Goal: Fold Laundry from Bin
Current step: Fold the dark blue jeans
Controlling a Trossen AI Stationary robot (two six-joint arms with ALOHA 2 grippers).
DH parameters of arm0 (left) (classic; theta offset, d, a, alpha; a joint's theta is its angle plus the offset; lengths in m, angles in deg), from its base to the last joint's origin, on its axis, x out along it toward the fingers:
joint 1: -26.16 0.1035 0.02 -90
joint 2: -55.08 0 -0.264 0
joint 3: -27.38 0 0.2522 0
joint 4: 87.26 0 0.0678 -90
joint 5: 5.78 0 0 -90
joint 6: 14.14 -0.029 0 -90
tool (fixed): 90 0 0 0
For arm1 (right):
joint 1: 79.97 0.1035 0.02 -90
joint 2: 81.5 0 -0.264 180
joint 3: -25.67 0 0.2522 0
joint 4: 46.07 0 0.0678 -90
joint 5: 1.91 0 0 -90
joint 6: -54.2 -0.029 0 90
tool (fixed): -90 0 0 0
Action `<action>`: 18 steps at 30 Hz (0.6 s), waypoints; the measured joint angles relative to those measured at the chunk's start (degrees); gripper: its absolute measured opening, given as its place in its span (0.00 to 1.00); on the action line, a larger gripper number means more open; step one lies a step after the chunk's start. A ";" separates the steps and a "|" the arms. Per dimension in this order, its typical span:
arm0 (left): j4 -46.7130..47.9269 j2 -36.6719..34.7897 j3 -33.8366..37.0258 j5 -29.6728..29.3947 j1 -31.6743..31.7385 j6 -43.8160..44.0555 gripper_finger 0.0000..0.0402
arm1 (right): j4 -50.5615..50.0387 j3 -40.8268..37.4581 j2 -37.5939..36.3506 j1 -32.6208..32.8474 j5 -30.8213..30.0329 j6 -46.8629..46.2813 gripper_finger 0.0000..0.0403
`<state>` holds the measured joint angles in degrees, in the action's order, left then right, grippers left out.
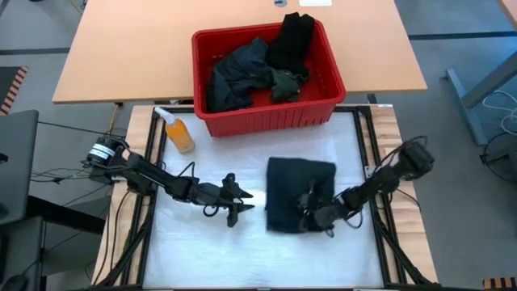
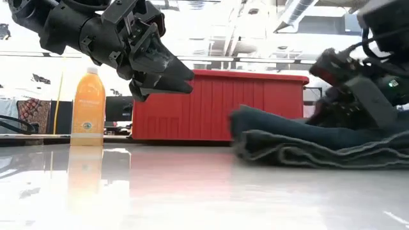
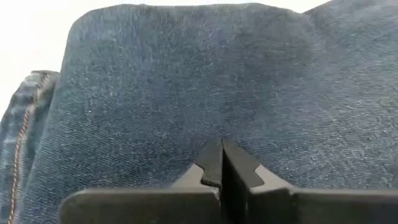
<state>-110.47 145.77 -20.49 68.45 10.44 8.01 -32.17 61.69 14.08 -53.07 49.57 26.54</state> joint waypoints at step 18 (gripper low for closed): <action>-4.24 0.02 0.00 -0.53 0.00 -0.22 0.42 | -4.83 -3.09 -35.79 -10.07 9.55 30.48 0.06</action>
<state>-114.71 145.80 -20.48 67.93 10.43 7.80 -37.00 58.60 -21.70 -63.14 59.13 57.02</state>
